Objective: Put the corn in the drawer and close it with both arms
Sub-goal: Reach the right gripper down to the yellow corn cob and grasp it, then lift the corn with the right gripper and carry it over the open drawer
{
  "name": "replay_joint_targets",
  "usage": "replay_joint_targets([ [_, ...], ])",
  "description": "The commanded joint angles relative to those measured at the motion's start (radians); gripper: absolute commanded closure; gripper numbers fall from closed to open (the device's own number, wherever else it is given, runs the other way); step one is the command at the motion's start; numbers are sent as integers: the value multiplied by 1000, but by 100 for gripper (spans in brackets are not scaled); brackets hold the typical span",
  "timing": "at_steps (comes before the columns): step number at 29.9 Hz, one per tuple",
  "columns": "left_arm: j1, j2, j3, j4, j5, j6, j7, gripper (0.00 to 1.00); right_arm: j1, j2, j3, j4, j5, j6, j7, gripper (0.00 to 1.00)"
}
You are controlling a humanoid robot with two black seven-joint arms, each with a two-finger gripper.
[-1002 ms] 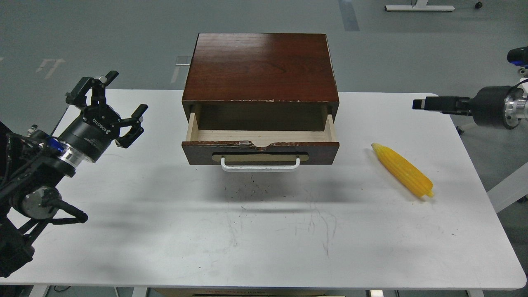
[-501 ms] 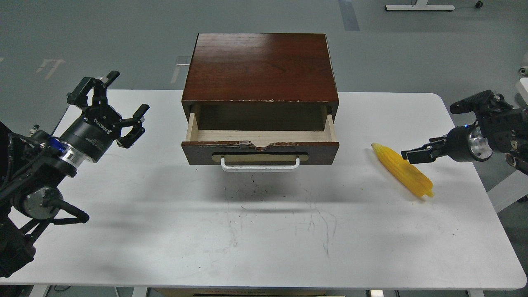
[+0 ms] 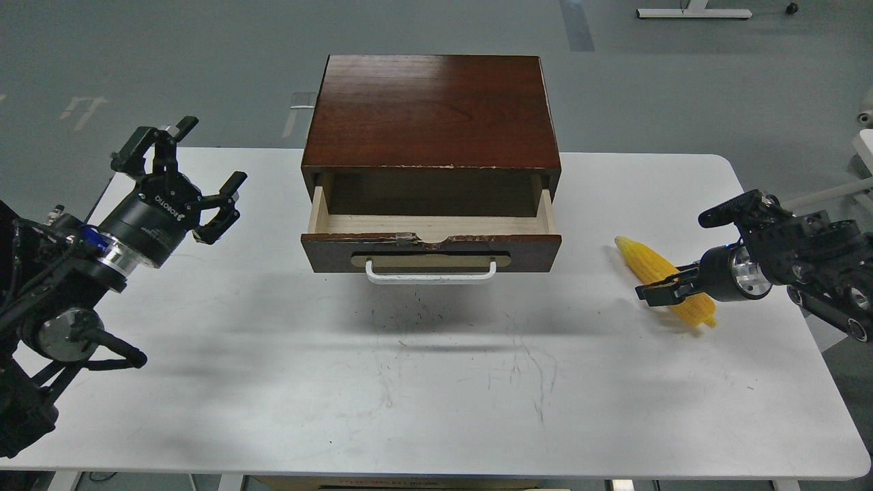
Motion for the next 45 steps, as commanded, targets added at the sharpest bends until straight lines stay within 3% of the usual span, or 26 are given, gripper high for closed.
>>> replay_joint_targets([
  [1,0,-3,0,0,6,0,0,0,8,-10,0,9,2,0,0,90],
  [8,-2,-3,0,0,17,0,0,0,190,-87,19,143,18,0,0,93],
  [18,-6,5,-2,0,17,0,0,0,467,-78,23,236,26,6,0,92],
  [23,-9,5,-2,0,17,0,0,0,605,40,-1,263,23,12,0,92],
  [34,-12,15,-2,0,17,0,-1,0,701,266,-138,310,0,-1,0,93],
  [45,-11,26,-2,0,17,0,-1,0,712,353,-247,345,-262,-181,0,93],
])
